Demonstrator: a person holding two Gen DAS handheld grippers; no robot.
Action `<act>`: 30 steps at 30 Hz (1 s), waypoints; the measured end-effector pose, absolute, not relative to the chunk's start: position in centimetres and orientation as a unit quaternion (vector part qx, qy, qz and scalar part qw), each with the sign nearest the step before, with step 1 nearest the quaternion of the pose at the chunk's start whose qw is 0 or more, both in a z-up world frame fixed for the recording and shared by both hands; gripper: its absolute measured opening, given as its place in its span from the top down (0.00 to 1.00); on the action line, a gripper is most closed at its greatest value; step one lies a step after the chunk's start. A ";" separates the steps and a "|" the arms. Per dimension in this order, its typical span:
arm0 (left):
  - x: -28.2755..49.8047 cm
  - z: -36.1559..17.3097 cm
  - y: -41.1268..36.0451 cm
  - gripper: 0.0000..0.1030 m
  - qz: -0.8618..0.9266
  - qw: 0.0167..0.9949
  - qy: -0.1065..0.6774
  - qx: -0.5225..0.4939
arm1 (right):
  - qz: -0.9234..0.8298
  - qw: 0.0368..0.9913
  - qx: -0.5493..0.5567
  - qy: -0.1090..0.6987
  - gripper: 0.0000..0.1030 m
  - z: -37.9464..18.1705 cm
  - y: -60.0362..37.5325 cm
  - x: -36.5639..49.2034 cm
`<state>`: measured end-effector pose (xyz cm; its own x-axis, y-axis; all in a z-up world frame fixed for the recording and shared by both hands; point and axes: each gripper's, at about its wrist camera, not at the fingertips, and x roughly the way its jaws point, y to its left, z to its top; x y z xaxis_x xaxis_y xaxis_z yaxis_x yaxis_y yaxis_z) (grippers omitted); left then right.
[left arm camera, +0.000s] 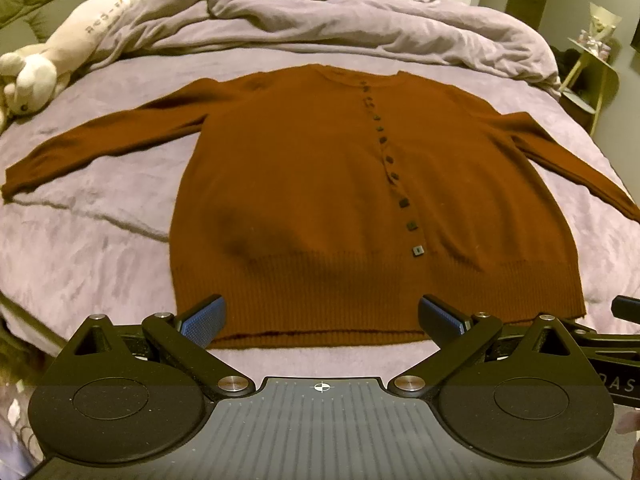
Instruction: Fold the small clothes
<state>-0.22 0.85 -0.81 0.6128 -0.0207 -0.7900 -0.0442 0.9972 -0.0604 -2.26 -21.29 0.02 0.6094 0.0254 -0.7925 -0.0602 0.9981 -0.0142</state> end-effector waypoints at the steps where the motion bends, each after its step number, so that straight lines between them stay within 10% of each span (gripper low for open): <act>1: -0.2 -0.8 0.9 0.00 0.007 0.897 0.440 -0.037 | 0.024 0.897 -0.020 0.441 0.04 0.0 -21.3 -2.3; 30: -0.3 -1.0 0.7 0.00 0.009 0.896 0.442 -0.038 | 0.024 0.898 -0.013 0.439 0.04 -0.1 -21.5 -2.5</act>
<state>-0.29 0.75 -1.03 0.6091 -0.0167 -0.7930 -0.0502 0.9970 -0.0595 -2.46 -21.54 -0.07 0.6129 0.0327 -0.7895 -0.0550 0.9985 -0.0014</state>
